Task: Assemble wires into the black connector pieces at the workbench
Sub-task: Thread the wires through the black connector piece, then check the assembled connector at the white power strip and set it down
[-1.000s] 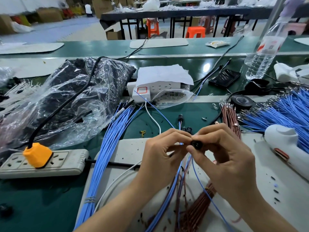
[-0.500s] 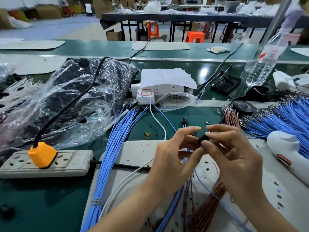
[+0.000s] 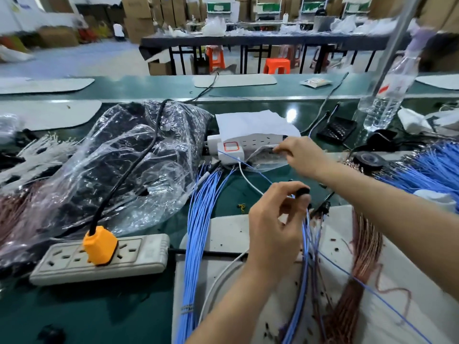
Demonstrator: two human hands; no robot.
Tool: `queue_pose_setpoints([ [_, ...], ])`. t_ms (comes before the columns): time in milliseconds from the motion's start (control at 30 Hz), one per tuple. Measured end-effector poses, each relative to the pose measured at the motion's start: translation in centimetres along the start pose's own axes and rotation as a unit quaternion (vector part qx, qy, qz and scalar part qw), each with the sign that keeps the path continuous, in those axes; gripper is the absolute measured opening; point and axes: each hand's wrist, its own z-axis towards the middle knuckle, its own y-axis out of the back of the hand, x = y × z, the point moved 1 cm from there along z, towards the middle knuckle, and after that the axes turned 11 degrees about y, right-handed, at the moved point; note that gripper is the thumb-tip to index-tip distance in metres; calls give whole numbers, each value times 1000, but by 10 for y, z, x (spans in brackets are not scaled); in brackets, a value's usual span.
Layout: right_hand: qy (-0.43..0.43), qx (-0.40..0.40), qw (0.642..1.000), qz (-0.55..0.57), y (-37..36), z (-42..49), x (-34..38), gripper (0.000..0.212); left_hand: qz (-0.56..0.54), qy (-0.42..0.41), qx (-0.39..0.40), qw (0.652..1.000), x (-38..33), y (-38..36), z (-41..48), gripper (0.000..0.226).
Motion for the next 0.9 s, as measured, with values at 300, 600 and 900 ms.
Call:
queue_pose_setpoints([
  [300, -138, 41, 976, -161, -30, 32, 10, 31, -13, 8, -1, 1000, -1, 3, 0, 10],
  [600, -80, 28, 977, -197, -22, 17, 19, 32, 0, -5, -2, 1000, 0, 3, -2, 7],
  [900, -33, -222, 923, 311, 39, -95, 42, 23, -29, 65, 43, 997, 8, 0, 0, 23],
])
